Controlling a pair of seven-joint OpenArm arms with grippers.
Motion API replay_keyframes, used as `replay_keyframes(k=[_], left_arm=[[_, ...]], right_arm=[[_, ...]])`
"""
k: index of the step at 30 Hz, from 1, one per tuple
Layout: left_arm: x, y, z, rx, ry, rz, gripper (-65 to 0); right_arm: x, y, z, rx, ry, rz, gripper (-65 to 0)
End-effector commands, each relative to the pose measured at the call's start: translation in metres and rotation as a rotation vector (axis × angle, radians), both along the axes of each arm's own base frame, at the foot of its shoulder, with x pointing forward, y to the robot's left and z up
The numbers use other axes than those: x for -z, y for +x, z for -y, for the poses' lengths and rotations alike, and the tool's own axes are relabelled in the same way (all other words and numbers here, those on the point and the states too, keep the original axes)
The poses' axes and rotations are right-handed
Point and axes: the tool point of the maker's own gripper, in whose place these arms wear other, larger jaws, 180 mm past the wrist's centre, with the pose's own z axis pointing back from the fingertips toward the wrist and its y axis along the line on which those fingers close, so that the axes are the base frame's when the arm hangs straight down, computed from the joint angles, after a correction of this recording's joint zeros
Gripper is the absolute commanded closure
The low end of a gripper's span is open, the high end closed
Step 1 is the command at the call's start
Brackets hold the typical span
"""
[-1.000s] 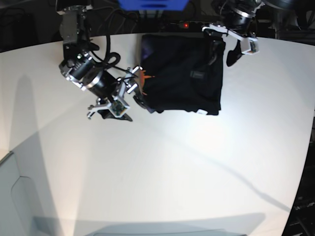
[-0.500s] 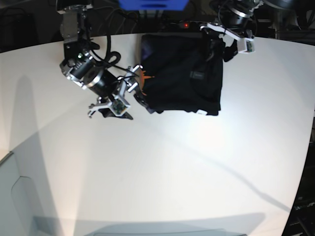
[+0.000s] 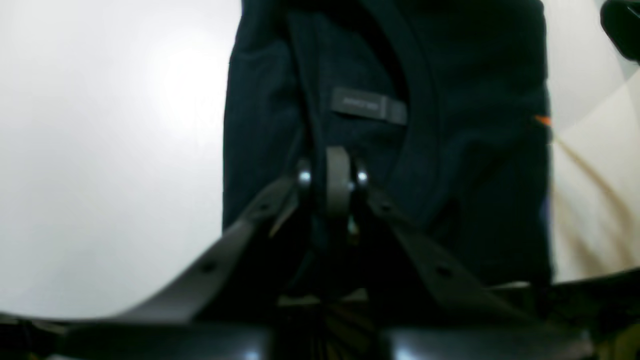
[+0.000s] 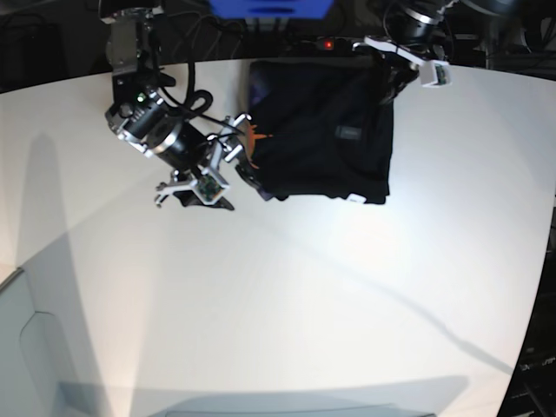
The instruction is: Fold the T-shirt properly
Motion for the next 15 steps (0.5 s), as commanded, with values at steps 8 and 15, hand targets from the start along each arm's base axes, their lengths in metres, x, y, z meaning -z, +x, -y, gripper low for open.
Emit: replay_keyframes(k=[8, 15], left_arm=[[-0.036, -0.01, -0.009, -0.136, -0.024, 0.168, 0.0], [-0.038, -0.016, -0.018, -0.182, -0.017, 0.198, 0.0]], right_arm=[[-0.013, 0.002, -0.006, -0.016, 0.04, 0.039, -33.0], [-0.014, 0.003, -0.007, -0.015, 0.044, 0.041, -33.0]])
